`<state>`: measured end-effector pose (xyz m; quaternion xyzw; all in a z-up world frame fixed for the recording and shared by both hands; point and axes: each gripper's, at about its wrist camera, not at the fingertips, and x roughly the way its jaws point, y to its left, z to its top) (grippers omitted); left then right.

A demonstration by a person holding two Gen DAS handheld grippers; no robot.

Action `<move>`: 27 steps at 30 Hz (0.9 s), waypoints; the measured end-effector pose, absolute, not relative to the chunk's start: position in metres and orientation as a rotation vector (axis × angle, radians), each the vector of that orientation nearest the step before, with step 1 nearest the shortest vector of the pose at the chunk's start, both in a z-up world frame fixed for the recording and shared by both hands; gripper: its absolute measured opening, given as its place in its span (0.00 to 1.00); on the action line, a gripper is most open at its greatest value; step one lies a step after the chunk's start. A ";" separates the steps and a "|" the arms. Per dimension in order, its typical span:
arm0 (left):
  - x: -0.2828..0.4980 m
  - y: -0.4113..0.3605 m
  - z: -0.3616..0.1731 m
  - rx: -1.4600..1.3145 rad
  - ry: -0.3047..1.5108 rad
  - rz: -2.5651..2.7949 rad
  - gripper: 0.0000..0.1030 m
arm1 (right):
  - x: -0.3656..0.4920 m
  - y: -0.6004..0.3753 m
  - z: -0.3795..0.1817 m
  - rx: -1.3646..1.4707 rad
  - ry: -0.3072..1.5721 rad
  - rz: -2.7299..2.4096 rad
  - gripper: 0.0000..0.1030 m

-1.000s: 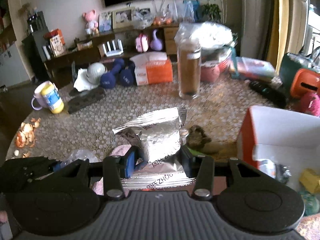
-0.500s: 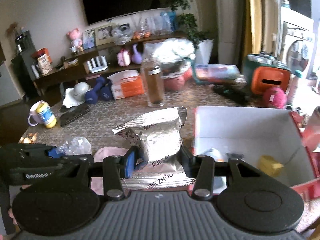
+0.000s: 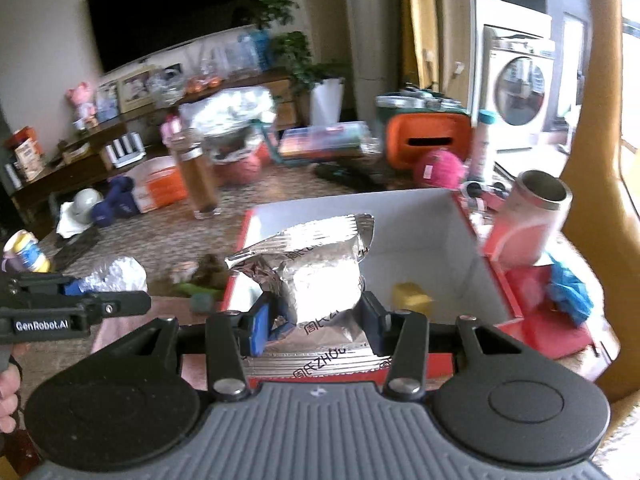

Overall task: Organize objects
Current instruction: 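Carry the foil bag and bead bag over the shoebox with both grippers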

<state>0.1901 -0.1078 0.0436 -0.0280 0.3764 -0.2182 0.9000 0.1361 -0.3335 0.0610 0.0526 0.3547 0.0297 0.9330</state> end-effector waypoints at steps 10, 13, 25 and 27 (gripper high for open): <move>0.234 -0.167 0.039 0.028 0.807 -0.458 0.40 | 0.158 -0.382 0.051 0.106 0.729 -0.035 0.44; 0.253 -0.184 0.030 0.056 0.850 -0.456 0.40 | 0.172 -0.387 0.044 0.096 0.743 -0.038 0.44; 0.315 -0.235 -0.008 0.114 0.949 -0.438 0.40 | 0.241 -0.373 -0.003 -0.022 0.839 -0.015 0.44; 0.320 -0.240 -0.014 0.125 0.960 -0.434 0.40 | 0.253 -0.373 -0.010 -0.038 0.852 -0.012 0.44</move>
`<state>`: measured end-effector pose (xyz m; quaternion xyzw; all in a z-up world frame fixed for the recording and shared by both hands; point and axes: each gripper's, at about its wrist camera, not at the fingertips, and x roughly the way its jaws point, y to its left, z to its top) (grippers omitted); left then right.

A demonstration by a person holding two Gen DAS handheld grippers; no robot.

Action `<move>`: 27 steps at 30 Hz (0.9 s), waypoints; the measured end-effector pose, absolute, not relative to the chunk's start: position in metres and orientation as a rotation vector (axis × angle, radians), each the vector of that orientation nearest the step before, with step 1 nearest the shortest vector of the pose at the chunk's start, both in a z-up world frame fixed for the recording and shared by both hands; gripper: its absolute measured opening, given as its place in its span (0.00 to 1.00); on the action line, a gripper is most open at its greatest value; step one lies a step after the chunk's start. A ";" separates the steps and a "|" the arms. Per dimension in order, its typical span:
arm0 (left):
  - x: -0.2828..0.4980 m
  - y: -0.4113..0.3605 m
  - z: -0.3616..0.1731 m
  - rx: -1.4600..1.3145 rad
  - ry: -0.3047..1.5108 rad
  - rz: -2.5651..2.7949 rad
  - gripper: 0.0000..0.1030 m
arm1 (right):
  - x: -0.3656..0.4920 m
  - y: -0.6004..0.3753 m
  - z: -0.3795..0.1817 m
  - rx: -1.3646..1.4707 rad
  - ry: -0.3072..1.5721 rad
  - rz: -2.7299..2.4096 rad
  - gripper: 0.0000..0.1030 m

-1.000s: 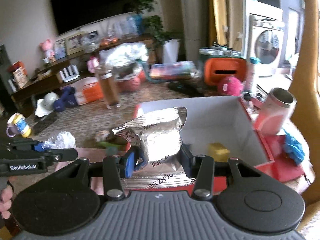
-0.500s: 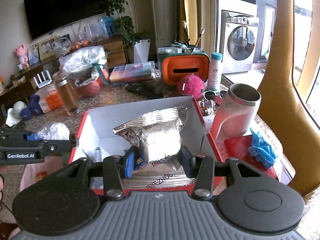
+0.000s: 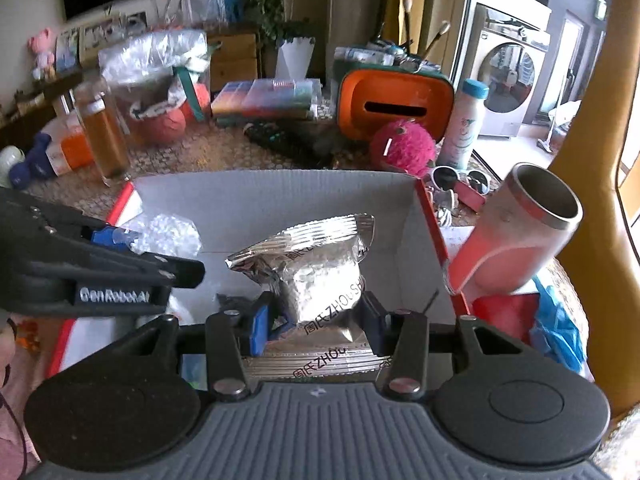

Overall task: Organize objects
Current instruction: 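Carry the foil bag and bead bag over the shoebox with both grippers, then lower both bags into the shoebox and open both grippers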

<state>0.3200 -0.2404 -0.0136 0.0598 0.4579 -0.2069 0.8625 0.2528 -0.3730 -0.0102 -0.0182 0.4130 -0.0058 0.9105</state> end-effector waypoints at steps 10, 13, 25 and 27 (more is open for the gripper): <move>0.348 -0.250 -0.044 0.174 1.030 -0.376 0.41 | 0.284 -0.376 -0.043 -0.097 0.935 -0.010 0.44; 0.351 -0.253 -0.050 0.186 1.044 -0.375 0.41 | 0.286 -0.376 -0.048 -0.120 0.946 -0.001 0.44; 0.361 -0.260 -0.062 0.246 1.150 -0.351 0.43 | 0.287 -0.367 -0.048 -0.202 0.959 0.026 0.45; 0.359 -0.261 -0.062 0.255 1.147 -0.349 0.43 | 0.287 -0.366 -0.048 -0.213 0.957 0.027 0.45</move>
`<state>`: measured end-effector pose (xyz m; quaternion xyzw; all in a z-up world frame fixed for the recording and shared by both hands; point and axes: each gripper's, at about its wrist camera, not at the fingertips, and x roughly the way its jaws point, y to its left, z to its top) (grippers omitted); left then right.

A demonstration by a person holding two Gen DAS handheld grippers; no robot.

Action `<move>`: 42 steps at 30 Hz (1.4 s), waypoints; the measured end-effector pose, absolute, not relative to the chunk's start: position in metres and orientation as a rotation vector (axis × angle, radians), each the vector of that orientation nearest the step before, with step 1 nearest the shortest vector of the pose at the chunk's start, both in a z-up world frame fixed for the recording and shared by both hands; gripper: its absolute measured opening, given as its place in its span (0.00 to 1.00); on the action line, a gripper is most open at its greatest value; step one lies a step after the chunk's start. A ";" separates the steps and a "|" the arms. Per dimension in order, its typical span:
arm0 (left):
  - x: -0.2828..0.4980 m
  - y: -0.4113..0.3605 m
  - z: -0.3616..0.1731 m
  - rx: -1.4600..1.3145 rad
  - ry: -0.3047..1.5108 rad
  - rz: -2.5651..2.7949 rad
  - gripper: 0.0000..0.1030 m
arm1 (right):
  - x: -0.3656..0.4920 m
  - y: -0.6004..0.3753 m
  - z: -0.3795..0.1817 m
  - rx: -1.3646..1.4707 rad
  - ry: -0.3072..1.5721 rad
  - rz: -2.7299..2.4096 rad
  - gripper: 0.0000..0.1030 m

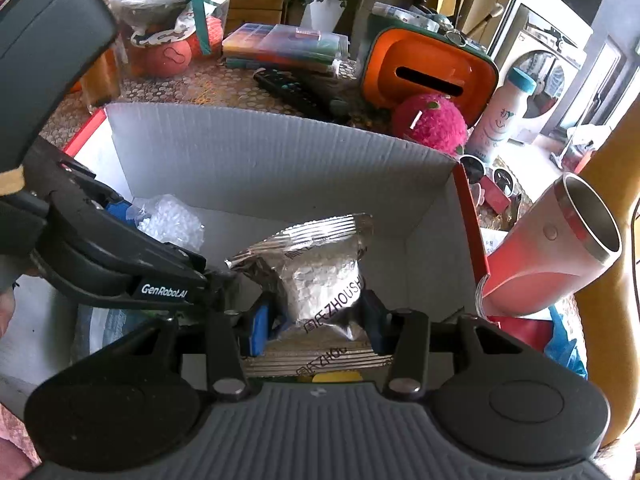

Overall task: Organize objects
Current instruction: 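Lower both bags into the shoebox and open both grippers, then lift both grippers out of the shoebox and move them over the towel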

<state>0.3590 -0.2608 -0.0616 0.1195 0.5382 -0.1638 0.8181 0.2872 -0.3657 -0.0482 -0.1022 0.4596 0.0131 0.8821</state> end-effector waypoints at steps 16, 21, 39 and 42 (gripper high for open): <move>0.337 -0.250 -0.029 0.213 1.024 -0.400 0.71 | 0.270 -0.367 -0.035 -0.202 0.921 0.041 0.49; 0.322 -0.229 -0.010 0.181 0.992 -0.415 0.71 | 0.256 -0.365 -0.021 -0.201 0.890 0.038 0.49; 0.236 -0.140 0.047 0.133 0.858 -0.463 0.73 | 0.180 -0.331 0.039 -0.046 0.738 0.104 0.50; 0.221 -0.126 0.054 0.128 0.841 -0.469 0.74 | 0.169 -0.321 0.046 -0.026 0.714 0.118 0.55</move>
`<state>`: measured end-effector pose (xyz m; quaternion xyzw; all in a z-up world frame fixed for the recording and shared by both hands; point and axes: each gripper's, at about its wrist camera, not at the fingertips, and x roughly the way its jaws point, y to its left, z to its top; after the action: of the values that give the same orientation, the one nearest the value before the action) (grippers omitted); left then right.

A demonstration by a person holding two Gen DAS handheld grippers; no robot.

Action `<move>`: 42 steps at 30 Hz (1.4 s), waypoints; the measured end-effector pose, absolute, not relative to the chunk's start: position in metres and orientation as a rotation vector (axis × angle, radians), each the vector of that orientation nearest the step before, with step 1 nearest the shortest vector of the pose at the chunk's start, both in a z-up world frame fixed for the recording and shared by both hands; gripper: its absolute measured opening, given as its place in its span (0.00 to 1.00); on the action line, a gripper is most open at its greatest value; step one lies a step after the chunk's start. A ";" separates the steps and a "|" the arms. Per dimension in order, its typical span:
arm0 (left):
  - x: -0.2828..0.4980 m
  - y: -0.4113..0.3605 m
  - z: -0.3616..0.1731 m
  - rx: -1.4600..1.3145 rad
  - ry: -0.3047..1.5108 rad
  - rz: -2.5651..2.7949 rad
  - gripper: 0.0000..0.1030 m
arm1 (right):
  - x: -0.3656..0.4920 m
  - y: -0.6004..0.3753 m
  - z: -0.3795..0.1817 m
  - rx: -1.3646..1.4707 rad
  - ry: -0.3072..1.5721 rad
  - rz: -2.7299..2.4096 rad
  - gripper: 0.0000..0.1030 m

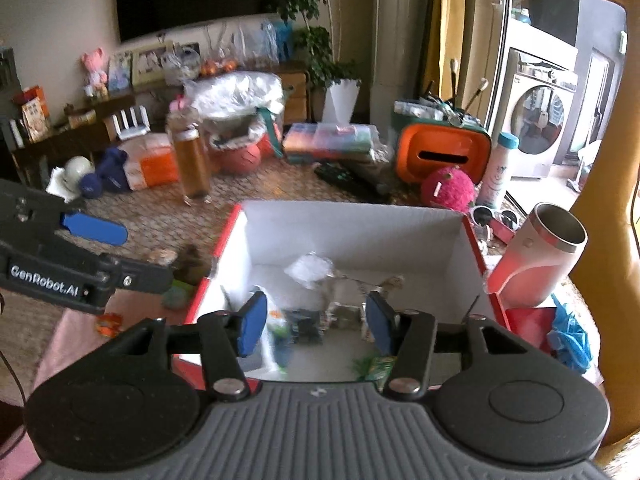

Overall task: Organize objects
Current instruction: 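Lift both grippers out of the shoebox and move them over the towel, then grasp the blue oval stone with the right gripper while the left gripper grasps the orange plush keychain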

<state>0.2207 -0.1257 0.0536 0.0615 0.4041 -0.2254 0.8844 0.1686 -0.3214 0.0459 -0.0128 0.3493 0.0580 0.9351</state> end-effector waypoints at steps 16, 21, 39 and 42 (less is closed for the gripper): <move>0.169 -0.025 0.061 0.057 0.791 -0.364 0.99 | 0.131 -0.255 0.055 0.020 0.668 0.217 0.67; 0.162 0.006 0.053 0.017 0.812 -0.308 0.99 | 0.126 -0.235 0.044 0.024 0.675 0.257 0.71; 0.131 0.052 -0.006 -0.192 0.777 -0.344 1.00 | 0.138 -0.190 0.015 0.020 0.731 0.264 0.72; 0.130 0.060 -0.018 -0.261 0.762 -0.306 0.99 | 0.143 -0.182 0.010 0.013 0.739 0.265 0.72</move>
<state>0.1300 0.0603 -0.0182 -0.1264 0.3692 -0.1483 0.9087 0.1431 -0.1822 0.0097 0.0065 0.3603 0.1294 0.9238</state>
